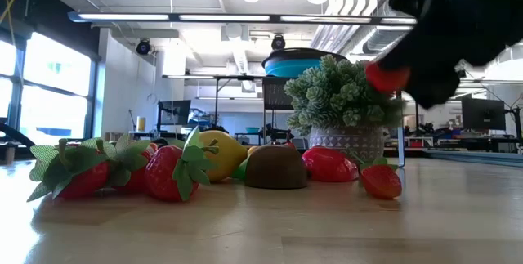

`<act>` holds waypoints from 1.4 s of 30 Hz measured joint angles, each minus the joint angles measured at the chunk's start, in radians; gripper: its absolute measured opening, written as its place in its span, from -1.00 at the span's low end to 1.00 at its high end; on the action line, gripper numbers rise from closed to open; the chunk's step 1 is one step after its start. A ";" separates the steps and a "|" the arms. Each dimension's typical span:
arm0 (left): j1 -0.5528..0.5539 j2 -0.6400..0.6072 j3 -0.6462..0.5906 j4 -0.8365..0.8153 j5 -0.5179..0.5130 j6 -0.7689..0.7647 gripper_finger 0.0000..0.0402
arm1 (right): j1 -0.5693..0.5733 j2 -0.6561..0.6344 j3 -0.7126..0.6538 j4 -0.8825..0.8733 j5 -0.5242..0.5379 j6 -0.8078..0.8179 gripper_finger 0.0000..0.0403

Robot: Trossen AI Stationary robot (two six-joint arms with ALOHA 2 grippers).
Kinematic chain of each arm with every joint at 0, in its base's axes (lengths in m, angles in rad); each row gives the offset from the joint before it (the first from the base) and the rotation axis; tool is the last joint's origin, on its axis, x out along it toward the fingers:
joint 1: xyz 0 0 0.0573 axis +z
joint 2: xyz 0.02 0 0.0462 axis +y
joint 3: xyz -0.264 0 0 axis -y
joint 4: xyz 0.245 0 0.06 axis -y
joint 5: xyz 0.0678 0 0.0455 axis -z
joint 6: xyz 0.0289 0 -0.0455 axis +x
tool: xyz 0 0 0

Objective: Pick & Place Fruit
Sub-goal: Put the orange pear into the blue strainer bowl

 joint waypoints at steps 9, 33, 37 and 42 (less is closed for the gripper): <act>0.000 0.000 0.000 0.000 0.012 0.000 -1.00 | 0.007 -0.203 0.000 -0.001 0.104 -0.112 -0.37; 0.000 0.000 0.000 0.001 0.000 0.000 -1.00 | -0.259 -0.496 0.133 -0.025 0.381 -0.682 -0.38; 0.000 0.000 0.000 0.005 -0.008 0.000 -1.00 | -0.352 -0.496 0.190 -0.051 0.380 -0.734 -0.38; 0.000 0.000 0.000 0.010 -0.055 0.001 -1.00 | -0.462 -0.489 0.231 -0.061 0.338 -0.751 -0.38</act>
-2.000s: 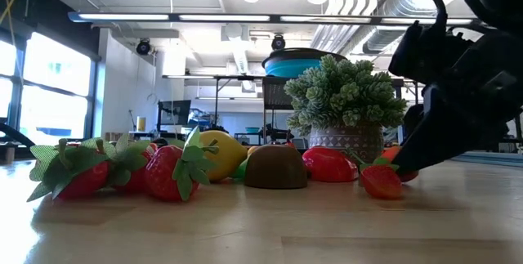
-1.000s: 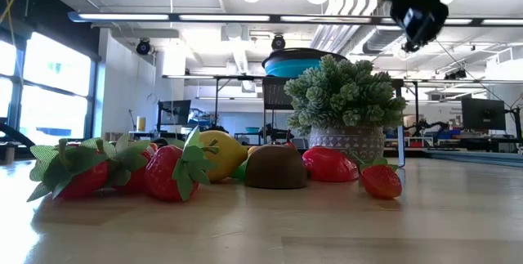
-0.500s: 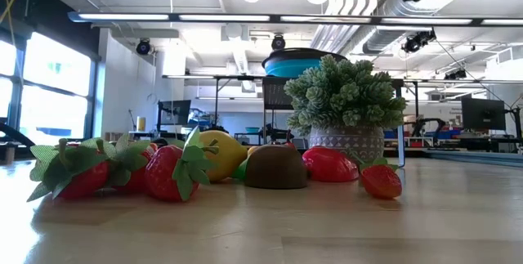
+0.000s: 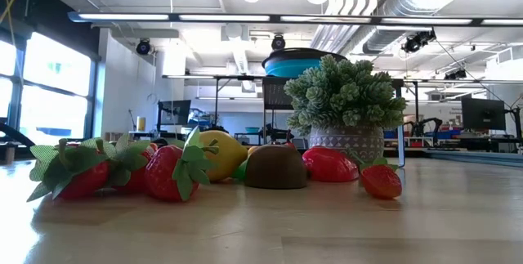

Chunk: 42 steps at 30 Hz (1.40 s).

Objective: Pick & Place Fruit
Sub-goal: Put the orange pear into the blue strainer bowl

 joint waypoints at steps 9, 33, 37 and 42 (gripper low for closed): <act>0.000 0.005 0.001 0.033 -0.127 0.012 -1.00 | -0.117 0.062 0.086 -0.064 -0.014 0.000 -0.38; 0.000 0.006 0.001 0.050 -0.384 0.087 -1.00 | -0.464 0.288 0.427 -0.756 -0.424 0.236 -0.38; 0.000 0.006 0.001 0.049 -0.384 0.087 -1.00 | -0.509 0.313 0.426 -0.796 -0.499 0.287 -0.38; 0.000 0.006 0.000 0.043 -0.385 0.087 -1.00 | -0.538 0.344 0.426 -0.860 -0.529 0.293 -0.38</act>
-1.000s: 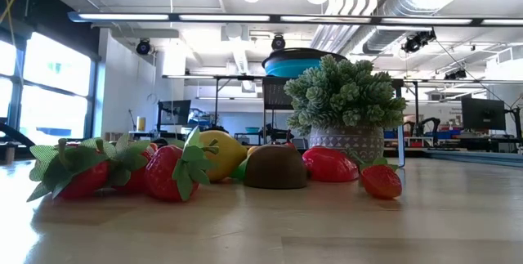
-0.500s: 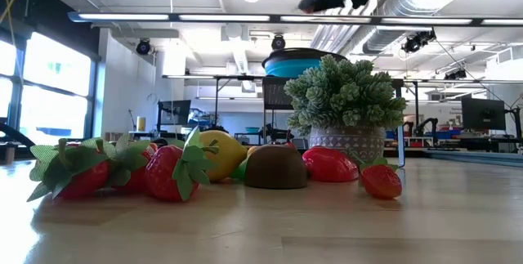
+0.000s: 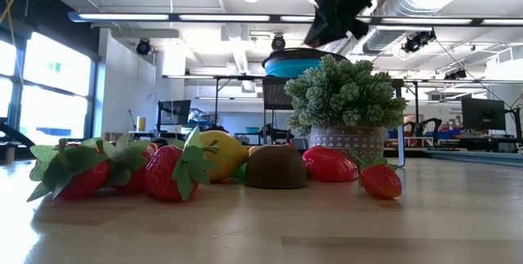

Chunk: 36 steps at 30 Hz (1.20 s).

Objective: Pick & Place Fruit
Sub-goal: Put the orange pear into the blue strainer bowl, then put the red strawberry into the blue strainer bowl

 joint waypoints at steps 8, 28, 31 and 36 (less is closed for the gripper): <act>0.000 0.000 0.000 -0.001 0.000 -0.007 -1.00 | -0.011 0.019 0.000 -0.025 -0.009 -0.003 -0.38; 0.000 0.000 -0.001 0.000 0.001 -0.014 -1.00 | -0.001 -0.007 -0.001 -0.013 -0.007 -0.027 0.03; 0.000 0.000 -0.001 0.000 0.002 -0.014 -1.00 | 0.014 -0.031 -0.001 -0.006 -0.008 -0.031 -0.03; 0.000 0.000 -0.001 0.000 0.002 -0.014 -1.00 | 0.044 -0.073 -0.001 0.032 -0.010 -0.042 -0.18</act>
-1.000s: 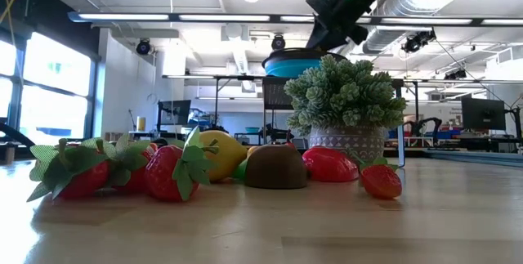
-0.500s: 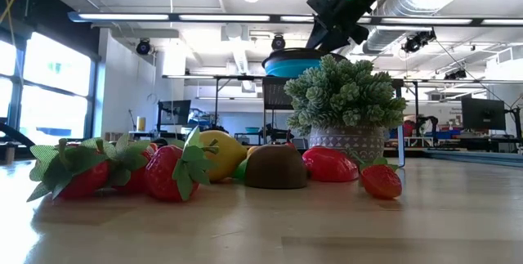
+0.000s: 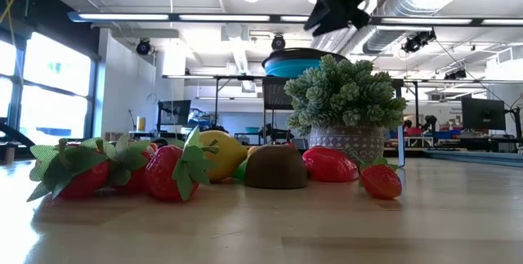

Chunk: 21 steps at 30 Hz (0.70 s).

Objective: Pick & Place Fruit
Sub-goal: Put the red strawberry into the blue strainer bowl

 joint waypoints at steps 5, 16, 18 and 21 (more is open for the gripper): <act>0.000 0.000 0.000 0.000 0.000 0.001 -1.00 | 0.027 -0.031 0.000 0.026 0.001 -0.001 -0.32; 0.000 0.000 0.000 0.000 0.001 0.007 -1.00 | 0.108 -0.044 0.000 0.028 0.006 -0.008 -0.51; 0.000 0.000 0.000 0.000 0.000 0.007 -1.00 | 0.130 -0.044 0.000 0.028 0.011 -0.008 -0.54; 0.000 0.000 0.000 0.000 0.009 0.007 -1.00 | 0.162 -0.044 0.000 0.039 0.011 0.002 -0.58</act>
